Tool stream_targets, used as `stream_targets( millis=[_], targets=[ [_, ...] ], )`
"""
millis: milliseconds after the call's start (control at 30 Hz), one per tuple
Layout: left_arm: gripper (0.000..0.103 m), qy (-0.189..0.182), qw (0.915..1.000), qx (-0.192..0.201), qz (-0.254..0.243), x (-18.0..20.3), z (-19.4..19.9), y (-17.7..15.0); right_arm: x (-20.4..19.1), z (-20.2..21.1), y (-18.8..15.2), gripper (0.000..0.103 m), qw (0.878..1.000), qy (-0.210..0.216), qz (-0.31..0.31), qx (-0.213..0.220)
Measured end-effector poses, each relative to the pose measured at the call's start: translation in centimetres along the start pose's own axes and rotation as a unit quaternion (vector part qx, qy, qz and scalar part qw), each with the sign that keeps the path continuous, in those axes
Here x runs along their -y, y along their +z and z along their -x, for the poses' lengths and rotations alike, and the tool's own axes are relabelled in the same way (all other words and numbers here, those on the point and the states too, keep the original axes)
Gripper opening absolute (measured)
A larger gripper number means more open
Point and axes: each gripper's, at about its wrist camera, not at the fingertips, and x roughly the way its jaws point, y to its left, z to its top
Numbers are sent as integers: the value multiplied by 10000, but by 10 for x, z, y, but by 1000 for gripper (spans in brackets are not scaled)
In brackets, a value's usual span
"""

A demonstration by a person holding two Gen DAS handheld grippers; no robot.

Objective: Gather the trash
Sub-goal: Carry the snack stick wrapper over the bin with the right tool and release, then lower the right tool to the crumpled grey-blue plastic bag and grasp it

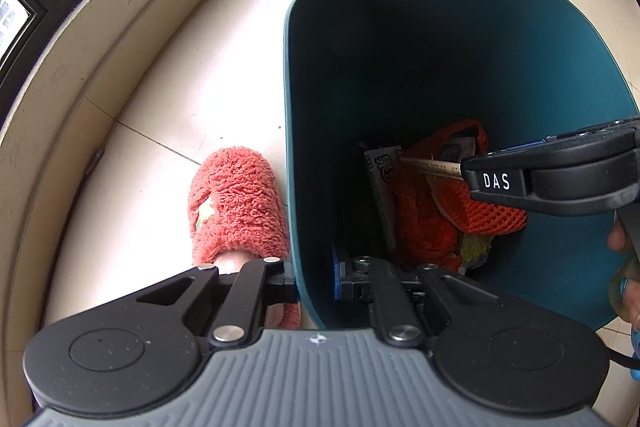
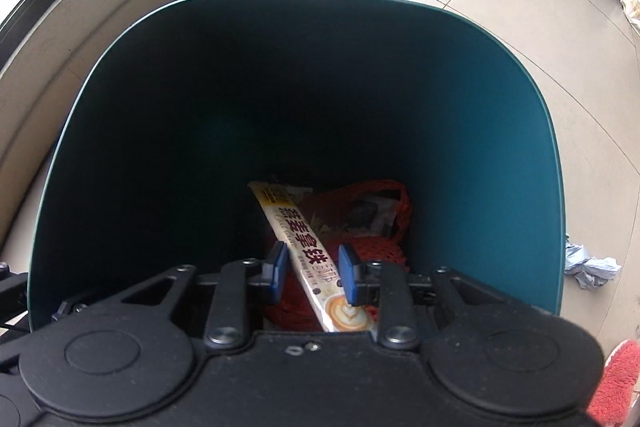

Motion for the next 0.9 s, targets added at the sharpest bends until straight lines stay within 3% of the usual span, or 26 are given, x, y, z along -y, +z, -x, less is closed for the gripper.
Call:
stream_targets(
  millis=[200,500,700,900],
  targets=[
    [12,-14,10000,11,7,0,1,0,5,0,-3,29,9999,110,43,17],
    [13,19,10000,11,-14,1,0,0,30,56,-10,33,9968,659,51,448],
    [13,57,10000,27,-17,2,-1,-1,58,92,-22,37,9945,657,3,819],
    [13,21,10000,88,42,1,4,-2,118,109,-33,40,9916,426,-491,1119]
  ],
)
